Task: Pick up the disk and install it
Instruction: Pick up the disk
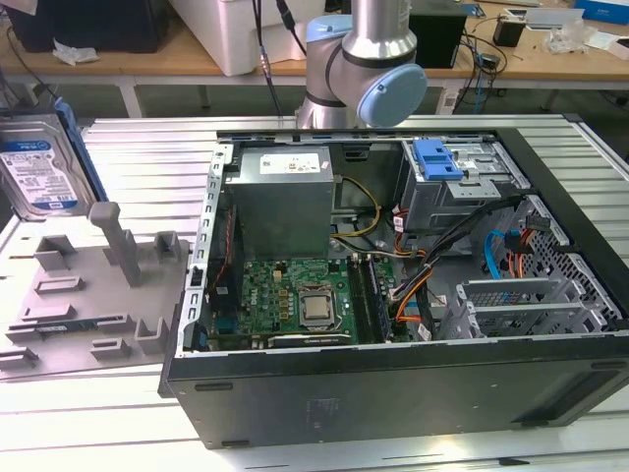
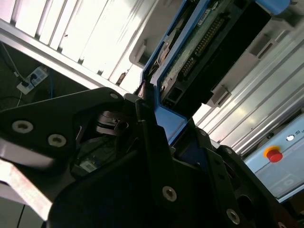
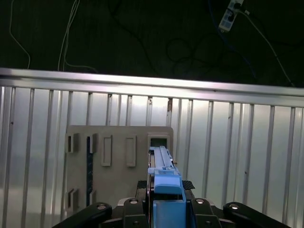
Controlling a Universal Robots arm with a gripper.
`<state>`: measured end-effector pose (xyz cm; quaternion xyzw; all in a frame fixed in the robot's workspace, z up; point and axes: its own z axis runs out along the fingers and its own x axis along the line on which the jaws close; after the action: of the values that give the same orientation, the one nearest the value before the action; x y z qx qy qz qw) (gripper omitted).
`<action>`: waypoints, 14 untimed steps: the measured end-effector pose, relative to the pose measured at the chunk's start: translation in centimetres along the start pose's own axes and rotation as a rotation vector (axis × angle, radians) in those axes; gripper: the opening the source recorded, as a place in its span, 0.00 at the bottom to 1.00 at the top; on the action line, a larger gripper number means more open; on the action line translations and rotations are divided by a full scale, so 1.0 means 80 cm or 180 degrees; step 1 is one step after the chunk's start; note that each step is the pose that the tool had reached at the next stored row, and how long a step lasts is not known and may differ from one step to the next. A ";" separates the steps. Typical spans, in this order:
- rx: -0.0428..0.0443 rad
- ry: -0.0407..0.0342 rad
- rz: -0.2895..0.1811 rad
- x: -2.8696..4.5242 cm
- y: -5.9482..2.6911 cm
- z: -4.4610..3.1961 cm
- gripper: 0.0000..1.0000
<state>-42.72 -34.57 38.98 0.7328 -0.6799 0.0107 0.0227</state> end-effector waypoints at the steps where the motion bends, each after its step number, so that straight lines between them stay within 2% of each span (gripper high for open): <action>1: 0.0000 0.0000 0.0000 0.0001 0.000 -0.0016 0.37; 14: 0.0000 0.0000 0.0000 0.0014 -0.001 -0.0278 0.37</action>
<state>-42.63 -34.57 41.20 0.7328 -0.6799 0.0107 0.0227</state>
